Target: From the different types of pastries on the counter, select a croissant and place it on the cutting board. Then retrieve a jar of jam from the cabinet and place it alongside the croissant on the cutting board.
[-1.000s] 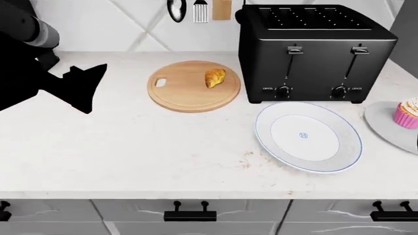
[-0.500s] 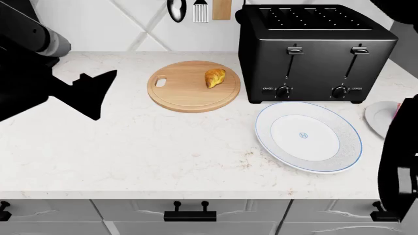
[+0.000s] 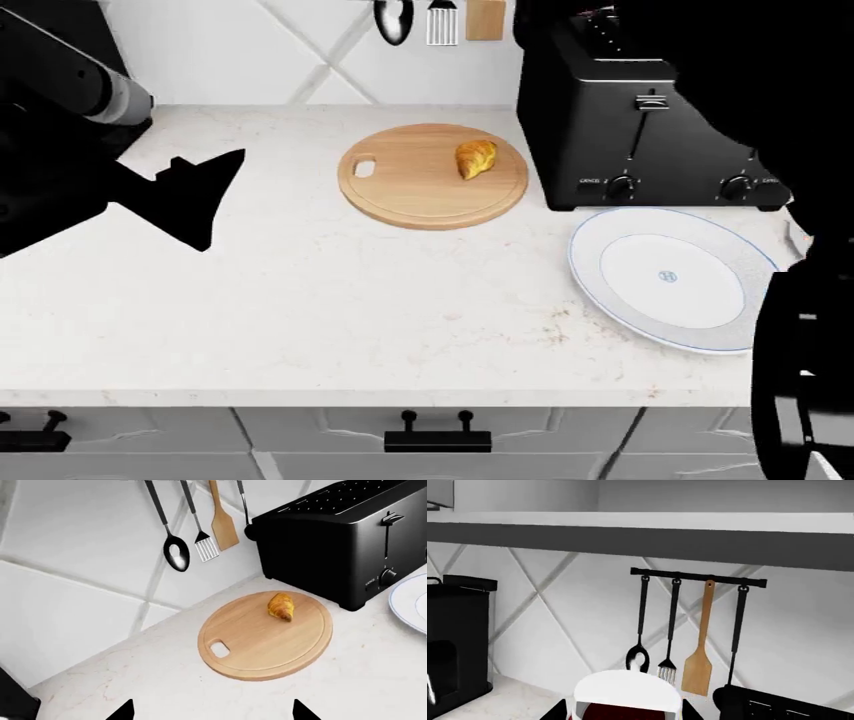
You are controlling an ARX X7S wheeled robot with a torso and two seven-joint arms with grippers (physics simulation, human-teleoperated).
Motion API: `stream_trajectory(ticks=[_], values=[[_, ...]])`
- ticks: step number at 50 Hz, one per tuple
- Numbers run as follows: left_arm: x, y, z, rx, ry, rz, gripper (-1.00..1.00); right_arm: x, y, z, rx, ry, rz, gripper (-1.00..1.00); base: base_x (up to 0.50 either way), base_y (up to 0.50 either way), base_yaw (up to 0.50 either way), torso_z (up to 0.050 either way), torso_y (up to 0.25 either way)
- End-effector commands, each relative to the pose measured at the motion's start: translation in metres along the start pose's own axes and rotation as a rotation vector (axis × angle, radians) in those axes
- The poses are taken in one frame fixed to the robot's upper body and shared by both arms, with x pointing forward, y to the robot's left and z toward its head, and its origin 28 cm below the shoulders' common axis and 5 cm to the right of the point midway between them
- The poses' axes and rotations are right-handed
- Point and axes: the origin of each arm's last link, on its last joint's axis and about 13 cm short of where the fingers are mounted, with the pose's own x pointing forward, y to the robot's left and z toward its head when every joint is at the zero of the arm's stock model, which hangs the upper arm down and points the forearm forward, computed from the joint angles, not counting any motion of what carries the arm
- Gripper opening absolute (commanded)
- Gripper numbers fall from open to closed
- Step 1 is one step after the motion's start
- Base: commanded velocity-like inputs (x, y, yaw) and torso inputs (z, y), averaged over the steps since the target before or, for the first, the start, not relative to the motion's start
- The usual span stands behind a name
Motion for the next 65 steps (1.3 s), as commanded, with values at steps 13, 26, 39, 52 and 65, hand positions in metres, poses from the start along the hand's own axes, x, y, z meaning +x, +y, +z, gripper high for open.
stream_trajectory(ticks=[13,26,39,52,65], values=[[0.003,-0.003,-0.003,-0.001,0.008,-0.009,1.00,-0.003,-0.005,-0.009,0.019,0.017,-0.042,-1.00,0.19,0.42,0.00,0.000,0.000],[0.002,-0.003,-0.001,0.001,0.004,-0.012,1.00,-0.005,-0.007,-0.005,0.027,0.011,-0.055,-1.00,0.38,0.18,0.00,0.000,0.002],[0.002,-0.004,0.000,0.006,0.003,-0.016,1.00,-0.002,-0.010,-0.006,0.018,0.048,-0.093,-1.00,0.12,0.00,0.00,0.001,0.000],[0.006,-0.006,0.001,0.013,0.005,-0.026,1.00,0.017,-0.014,-0.019,-0.027,0.129,-0.114,-1.00,0.00,0.00,0.00,0.000,0.001],[0.009,-0.009,-0.001,0.014,0.004,-0.043,1.00,0.055,-0.016,-0.047,-0.034,0.123,-0.145,-1.00,0.00,0.00,0.00,0.000,0.001]])
